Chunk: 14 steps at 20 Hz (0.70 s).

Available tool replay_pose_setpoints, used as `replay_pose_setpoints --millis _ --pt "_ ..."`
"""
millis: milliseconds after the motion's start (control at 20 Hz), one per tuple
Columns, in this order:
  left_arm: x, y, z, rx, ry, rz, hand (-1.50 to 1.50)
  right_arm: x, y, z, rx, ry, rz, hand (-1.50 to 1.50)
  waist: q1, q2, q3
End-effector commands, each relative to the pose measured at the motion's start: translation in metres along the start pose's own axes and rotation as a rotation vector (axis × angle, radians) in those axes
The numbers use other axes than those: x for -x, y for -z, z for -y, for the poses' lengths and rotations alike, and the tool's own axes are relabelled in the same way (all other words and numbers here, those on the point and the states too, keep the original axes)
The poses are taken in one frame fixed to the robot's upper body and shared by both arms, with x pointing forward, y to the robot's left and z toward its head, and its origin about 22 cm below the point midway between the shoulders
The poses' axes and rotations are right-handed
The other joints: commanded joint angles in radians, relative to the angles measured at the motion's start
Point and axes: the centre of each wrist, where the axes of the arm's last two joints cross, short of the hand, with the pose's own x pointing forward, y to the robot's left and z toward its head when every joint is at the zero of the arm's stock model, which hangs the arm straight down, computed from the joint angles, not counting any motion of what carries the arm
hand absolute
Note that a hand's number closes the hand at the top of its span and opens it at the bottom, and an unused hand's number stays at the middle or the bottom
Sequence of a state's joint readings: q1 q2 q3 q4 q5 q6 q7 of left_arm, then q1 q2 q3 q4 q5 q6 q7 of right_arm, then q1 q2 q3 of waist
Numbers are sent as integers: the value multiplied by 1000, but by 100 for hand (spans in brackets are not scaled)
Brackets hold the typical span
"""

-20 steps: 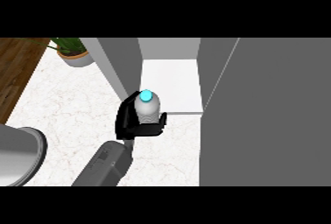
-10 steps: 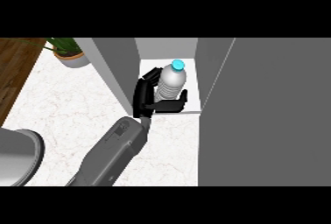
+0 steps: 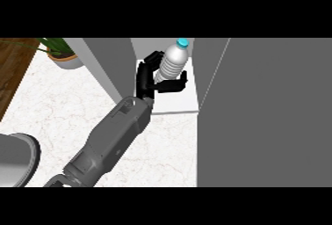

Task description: Pick up the bottled water, place it into the cabinet and close the cabinet

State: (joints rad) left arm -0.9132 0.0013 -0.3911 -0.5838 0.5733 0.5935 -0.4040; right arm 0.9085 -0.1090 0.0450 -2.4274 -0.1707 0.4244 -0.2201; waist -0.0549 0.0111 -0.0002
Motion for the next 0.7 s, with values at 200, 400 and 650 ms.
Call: replay_pose_setpoints --millis 200,400,650 --pt "7 23 -12 -109 213 -63 150 -11 -2 5 2 65 56 -150 -16 9 0" --pt "24 23 -38 -195 173 -74 150 -11 2 -1 -4 67 66 -150 -26 19 -2" --pt "9 40 -55 -216 196 -39 150 -15 3 1 -42 62 79 -150 -35 20 -2"
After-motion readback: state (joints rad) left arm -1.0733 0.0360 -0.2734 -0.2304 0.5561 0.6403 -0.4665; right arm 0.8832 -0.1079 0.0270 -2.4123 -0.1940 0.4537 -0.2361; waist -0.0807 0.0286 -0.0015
